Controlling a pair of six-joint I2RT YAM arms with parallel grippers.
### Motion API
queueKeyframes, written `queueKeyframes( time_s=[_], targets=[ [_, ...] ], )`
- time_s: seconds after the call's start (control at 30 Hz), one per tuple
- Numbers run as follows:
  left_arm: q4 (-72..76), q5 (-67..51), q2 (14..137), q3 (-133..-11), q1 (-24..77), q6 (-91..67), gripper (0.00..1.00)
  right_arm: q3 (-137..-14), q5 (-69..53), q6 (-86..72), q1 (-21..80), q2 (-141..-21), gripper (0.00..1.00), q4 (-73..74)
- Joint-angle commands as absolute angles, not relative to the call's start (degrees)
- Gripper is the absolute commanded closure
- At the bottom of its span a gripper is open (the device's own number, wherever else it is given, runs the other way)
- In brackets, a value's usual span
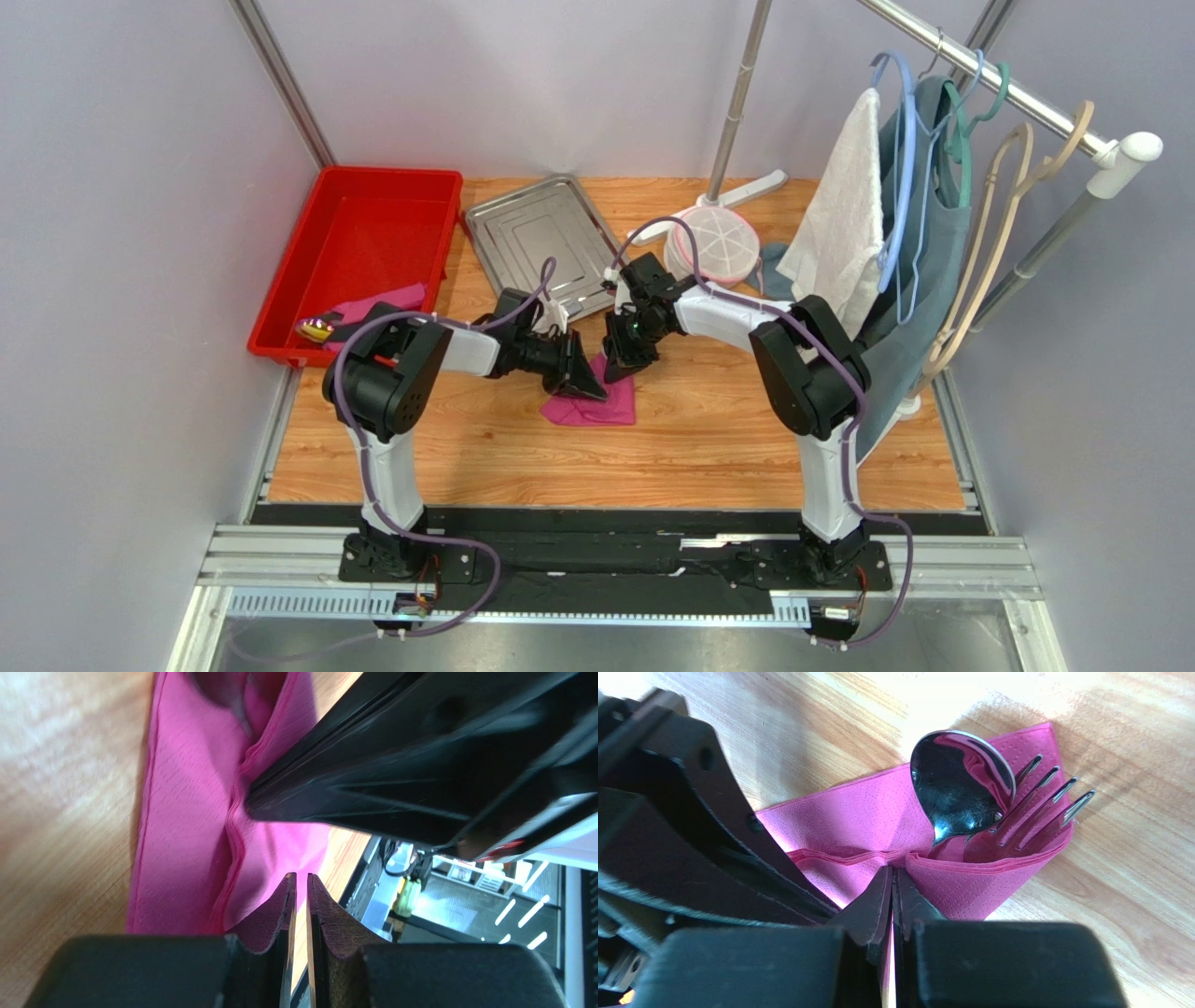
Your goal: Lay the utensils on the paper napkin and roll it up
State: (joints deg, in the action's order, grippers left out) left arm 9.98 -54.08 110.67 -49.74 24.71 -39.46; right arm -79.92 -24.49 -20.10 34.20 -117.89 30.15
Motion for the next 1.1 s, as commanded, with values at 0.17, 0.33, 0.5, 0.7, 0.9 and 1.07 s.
queueKeyframes(
  time_s=[0.17,0.33,0.5,0.7,0.9,1.07],
  targets=[
    [7.1,-51.0,112.1,-52.3,25.7,-37.2,0.87,-80.4,-19.6,-18.8,33.9,-121.1,0.98,28.2],
    [3.3,-50.5,115.6,-50.6,24.1,-33.8,0.96,-82.6,-20.6,-17.8,33.3,-121.1,0.98,28.4],
    [3.4,-50.4,118.1,-51.0,23.2,-34.0,1.0,-84.5,-27.5,-19.6,32.2,-119.8,0.93,28.7],
    [4.7,-51.1,118.3,-51.2,23.2,-34.5,1.0,-80.0,-41.4,-29.9,30.1,-113.3,0.74,21.4],
    [5.7,-51.3,118.4,-51.1,23.2,-35.0,1.0,-69.9,-48.6,-36.7,29.7,-111.9,0.81,10.1],
    [6.9,-51.8,118.4,-50.5,23.2,-35.7,1.0,-66.2,-50.1,-39.0,29.0,-115.1,0.86,3.7]
  ],
)
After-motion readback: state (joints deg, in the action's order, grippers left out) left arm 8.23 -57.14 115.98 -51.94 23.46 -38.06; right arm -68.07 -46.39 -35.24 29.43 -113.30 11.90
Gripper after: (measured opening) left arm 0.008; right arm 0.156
